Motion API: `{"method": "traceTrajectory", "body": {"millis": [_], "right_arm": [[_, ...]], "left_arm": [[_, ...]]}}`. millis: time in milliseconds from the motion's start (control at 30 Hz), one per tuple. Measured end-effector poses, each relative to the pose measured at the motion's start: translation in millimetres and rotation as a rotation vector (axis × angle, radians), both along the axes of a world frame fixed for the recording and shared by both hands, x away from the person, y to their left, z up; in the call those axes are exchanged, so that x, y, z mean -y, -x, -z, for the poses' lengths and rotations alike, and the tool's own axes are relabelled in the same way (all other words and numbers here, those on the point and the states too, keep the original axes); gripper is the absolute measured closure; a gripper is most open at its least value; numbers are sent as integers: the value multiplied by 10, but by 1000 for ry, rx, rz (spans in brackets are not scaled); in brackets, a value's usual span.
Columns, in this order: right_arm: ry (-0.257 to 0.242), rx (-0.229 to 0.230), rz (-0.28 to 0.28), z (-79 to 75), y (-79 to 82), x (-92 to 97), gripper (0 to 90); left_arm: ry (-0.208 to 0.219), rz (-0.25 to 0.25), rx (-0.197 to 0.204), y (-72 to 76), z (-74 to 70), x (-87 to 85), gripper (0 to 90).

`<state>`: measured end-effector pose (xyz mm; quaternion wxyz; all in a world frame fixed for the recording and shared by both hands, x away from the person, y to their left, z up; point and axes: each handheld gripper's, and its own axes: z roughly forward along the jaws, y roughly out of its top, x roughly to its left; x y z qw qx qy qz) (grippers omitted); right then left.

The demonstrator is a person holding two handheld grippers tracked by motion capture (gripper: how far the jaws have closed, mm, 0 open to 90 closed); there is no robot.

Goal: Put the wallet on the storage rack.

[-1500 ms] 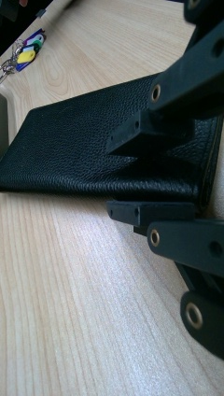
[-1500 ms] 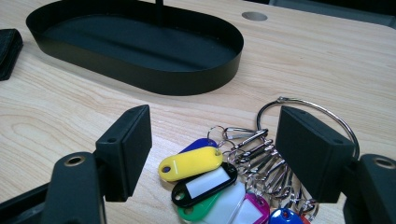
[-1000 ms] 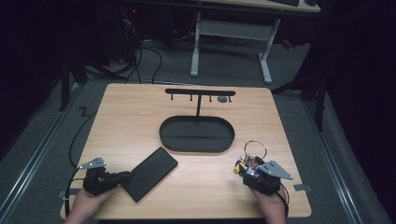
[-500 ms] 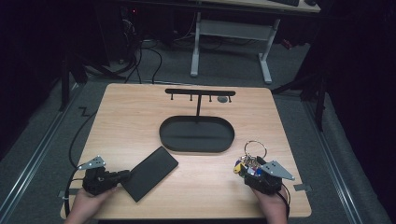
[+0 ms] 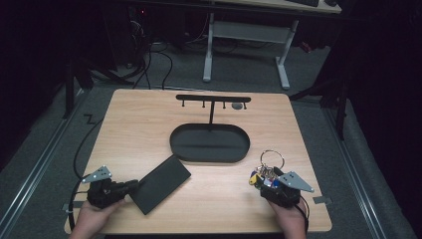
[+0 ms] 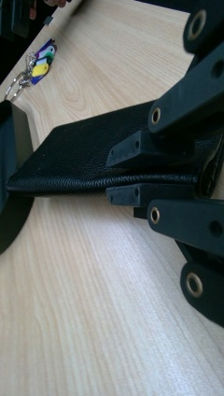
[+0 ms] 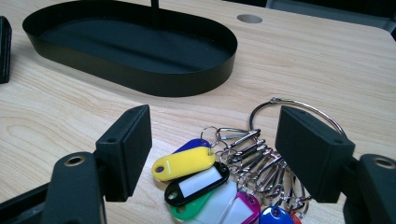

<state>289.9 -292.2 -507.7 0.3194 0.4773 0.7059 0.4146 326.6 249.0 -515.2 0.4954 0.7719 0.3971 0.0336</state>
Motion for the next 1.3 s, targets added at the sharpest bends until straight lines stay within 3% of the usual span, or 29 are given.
{"method": "traceTrajectory", "body": {"millis": [533, 833, 1167, 1300], "right_arm": [[1, -7, 1, 7, -3, 1, 271], [0, -7, 2, 7, -2, 2, 272], [-7, -10, 3, 9, 1, 10, 273], [-7, -8, 4, 10, 1, 6, 273]], "left_arm": [[-11, 37, 148, 201, -202, 163, 812], [-14, 66, 208, 299, -268, 272, 814], [-39, 124, 296, 488, -353, 454, 815], [-40, 150, 311, 542, -366, 512, 815]]}}
